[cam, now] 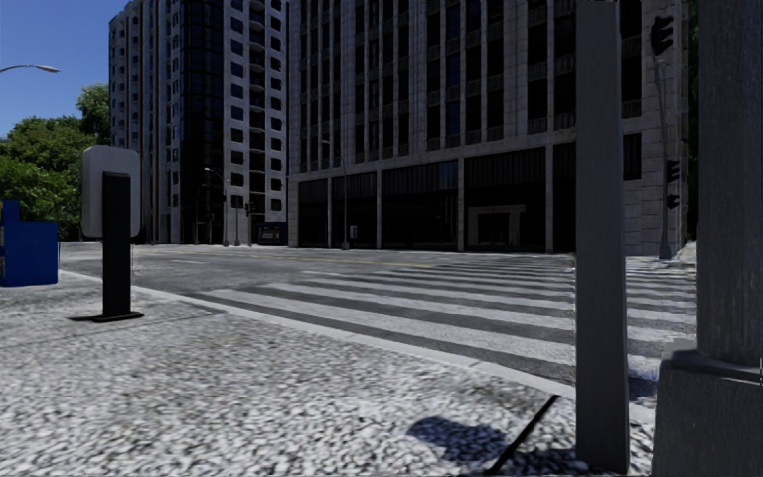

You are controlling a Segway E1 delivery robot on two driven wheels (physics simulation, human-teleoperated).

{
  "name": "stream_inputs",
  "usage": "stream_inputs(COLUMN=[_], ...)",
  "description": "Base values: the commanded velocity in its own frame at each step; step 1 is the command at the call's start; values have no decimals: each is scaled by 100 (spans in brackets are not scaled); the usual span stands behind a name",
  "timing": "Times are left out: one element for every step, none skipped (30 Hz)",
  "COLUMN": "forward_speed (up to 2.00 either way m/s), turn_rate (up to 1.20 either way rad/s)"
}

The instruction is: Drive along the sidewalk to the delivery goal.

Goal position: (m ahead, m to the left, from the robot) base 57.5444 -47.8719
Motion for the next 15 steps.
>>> stream_inputs(forward_speed=[164,164,164,164,164,165,170,180,180,191,200,200,200,200,200], turn_rate=[0,0,0,0,0,0,0,0,0,0,0,0,0,0,0])
